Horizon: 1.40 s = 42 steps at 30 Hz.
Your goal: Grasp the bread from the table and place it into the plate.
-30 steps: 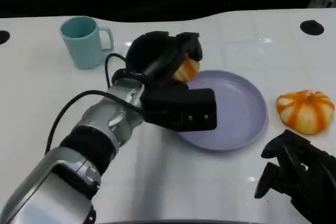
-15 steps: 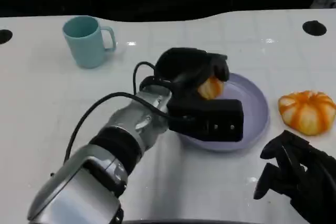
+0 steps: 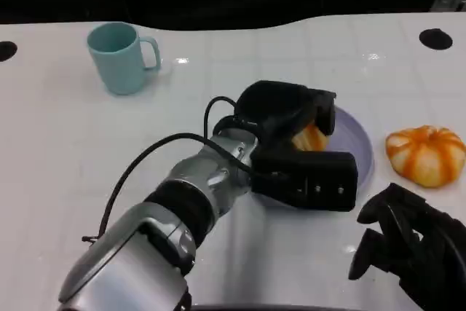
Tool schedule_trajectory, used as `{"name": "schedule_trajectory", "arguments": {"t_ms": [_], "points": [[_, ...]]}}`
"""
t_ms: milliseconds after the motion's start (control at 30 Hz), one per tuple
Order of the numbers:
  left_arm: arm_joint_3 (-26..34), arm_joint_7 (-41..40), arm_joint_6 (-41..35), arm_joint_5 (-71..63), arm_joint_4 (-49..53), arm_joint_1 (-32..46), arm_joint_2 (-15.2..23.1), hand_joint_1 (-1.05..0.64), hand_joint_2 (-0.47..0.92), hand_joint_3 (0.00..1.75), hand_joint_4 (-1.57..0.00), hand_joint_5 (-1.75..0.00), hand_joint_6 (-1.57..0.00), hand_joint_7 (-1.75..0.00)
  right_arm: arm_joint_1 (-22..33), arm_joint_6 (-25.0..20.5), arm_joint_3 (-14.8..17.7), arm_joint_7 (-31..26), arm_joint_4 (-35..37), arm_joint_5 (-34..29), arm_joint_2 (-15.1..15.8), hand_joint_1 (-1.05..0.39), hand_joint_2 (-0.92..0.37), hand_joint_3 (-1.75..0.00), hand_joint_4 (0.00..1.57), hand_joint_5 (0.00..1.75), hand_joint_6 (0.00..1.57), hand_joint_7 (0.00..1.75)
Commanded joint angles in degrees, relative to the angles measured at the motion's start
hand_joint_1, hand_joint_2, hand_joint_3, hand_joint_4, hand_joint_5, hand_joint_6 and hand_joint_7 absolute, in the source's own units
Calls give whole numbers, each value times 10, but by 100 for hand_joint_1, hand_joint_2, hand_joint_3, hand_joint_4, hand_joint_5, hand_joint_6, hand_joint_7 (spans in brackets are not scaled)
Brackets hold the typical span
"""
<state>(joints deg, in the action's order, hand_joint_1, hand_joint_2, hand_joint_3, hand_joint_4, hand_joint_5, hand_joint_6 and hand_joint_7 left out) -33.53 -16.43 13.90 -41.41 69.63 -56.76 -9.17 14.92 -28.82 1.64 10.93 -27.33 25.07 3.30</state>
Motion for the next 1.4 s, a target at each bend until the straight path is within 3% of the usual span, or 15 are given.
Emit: {"name": "schedule_trajectory", "arguments": {"t_ms": [33, 67, 100, 167, 200, 233, 300, 400, 567, 767, 1033, 1200, 1300, 1333, 1400], "points": [[19, 35, 9, 29, 13, -14, -5, -18, 76, 44, -78, -158, -74, -113, 5, 7, 1, -2, -8, -1, 3, -44, -92, -39, 63, 175, 48, 161], [23, 47, 13, 37, 15, -14, -6, -21, 81, 32, -69, -145, -77, -80, 5, 6, 2, -2, -7, 0, 2, -44, -92, -39, 63, 175, 48, 161], [25, 58, 16, 41, 16, -15, -6, -23, 86, 22, -64, -131, -77, -58, 5, 6, 2, -2, -6, 1, 2, -44, -92, -39, 63, 175, 48, 161], [23, 79, 14, 43, 17, -18, -3, -29, 90, 17, -60, -103, -76, -29, 4, 6, 2, -2, -6, -1, 3, -44, -92, -39, 63, 175, 48, 161], [21, 88, 11, 42, 16, -20, -2, -34, 91, 20, -53, -76, -67, -15, 4, 6, 1, -2, -6, -2, 3, -44, -92, -39, 63, 175, 48, 161], [17, 98, 5, 39, 16, -23, -2, -37, 92, 21, -53, -59, -62, -8, 4, 6, 1, -2, -6, -2, 3, -45, -92, -39, 63, 175, 48, 161], [14, 114, -4, 36, 14, -26, -2, -50, 92, 26, -39, -31, -37, -2, 3, 7, 1, -1, -5, -3, 3, -45, -92, -39, 63, 175, 48, 161], [6, 139, -11, 32, 14, -31, 1, -66, 92, 35, -22, -16, -23, 0, 2, 11, 2, 3, -1, -1, 4, -45, -92, -39, 63, 175, 48, 161], [0, 186, -11, 36, 10, -38, 10, -83, 92, 50, -9, -9, -15, 0, 2, 10, 3, -1, -1, -1, 2, -45, -92, -37, 64, 175, 49, 161], [34, 259, -3, 79, -12, -39, 27, -88, 92, 56, -5, -7, -12, 0, -1, 10, 5, -1, 3, 0, 2, -44, -92, -38, 64, 175, 49, 161], [95, 321, 15, 156, -105, 20, 69, -82, 92, 54, -19, -15, -23, -5, -5, 6, 8, -3, 5, 2, 2, -44, -92, -37, 63, 175, 49, 161], [160, 337, -28, 237, -187, 75, 68, -73, 92, 48, -29, -23, -33, -9, -6, 7, 10, 2, 8, 4, 5, -44, -92, -38, 63, 175, 48, 161], [170, 342, -43, 253, -215, 90, 68, -70, 92, 45, -32, -27, -37, -10, -6, 7, 10, 3, 8, 4, 5, -45, -92, -38, 63, 175, 48, 162], [199, 336, -59, 290, -251, 117, 59, -67, 92, 43, -37, -32, -41, -12, -7, 5, 10, 2, 8, 5, 4, -45, -92, -38, 63, 175, 48, 162], [242, 330, -88, 345, -316, 163, 46, -58, 92, 39, -36, -78, -54, -20, -7, 5, 10, 0, 9, 5, 3, -44, -92, -38, 63, 175, 48, 162]]}}
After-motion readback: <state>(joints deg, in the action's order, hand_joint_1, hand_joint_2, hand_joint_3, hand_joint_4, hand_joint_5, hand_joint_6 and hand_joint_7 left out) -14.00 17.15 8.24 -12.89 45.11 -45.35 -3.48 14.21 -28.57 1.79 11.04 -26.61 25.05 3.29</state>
